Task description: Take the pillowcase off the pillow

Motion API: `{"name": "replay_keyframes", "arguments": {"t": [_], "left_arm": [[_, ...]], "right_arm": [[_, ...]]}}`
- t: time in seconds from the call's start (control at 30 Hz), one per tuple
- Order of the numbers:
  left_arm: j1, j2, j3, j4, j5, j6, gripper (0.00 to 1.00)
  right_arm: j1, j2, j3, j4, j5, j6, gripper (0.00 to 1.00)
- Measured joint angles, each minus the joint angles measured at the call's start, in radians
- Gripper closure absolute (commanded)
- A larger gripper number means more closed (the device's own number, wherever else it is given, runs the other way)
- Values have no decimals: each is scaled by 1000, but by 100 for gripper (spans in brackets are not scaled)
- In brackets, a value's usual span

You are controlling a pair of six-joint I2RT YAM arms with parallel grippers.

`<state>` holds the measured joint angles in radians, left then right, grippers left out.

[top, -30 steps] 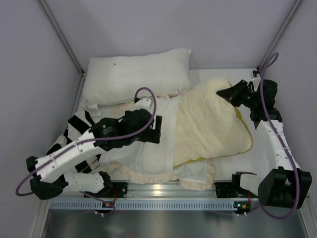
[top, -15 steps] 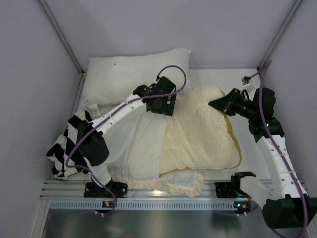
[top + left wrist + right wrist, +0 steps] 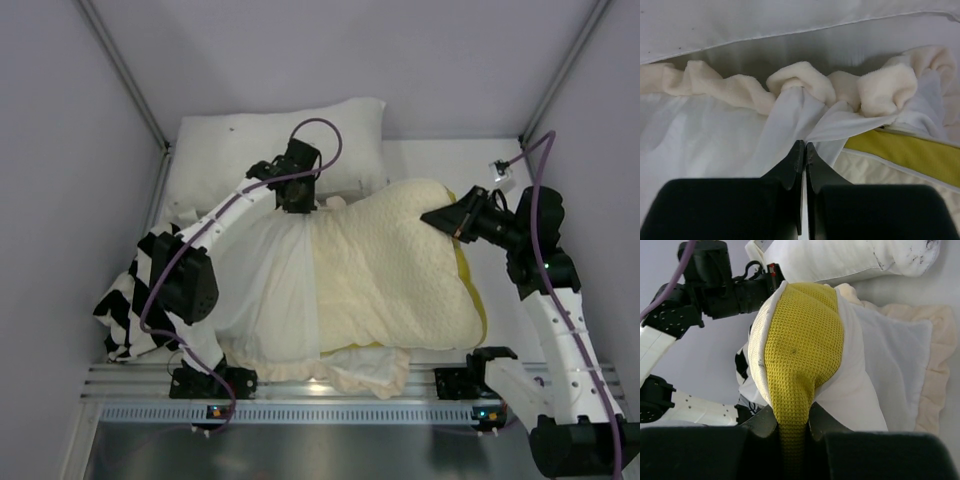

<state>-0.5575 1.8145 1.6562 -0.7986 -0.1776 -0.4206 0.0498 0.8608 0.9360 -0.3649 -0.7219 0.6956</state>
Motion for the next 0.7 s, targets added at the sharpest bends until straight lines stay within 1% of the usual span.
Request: {"name": "replay_keyframes", "arguments": {"t": [0.17,0.27,0.53,0.7], "left_arm": [[92,-20,-136,66,64,-6,100],[127,-72,-221,102,92,-14,100],[223,-338,-425,151,95,-19,100],[243,-494,-531,153,83,-19,100]], "right_arm": [[0,-14,5,-19,-6,0,100],[1,-16,17,-35,-5,0,100],[0,-11,91,-79,29,-4,100],[-40,18,149,-103,70,-16,100]]}}
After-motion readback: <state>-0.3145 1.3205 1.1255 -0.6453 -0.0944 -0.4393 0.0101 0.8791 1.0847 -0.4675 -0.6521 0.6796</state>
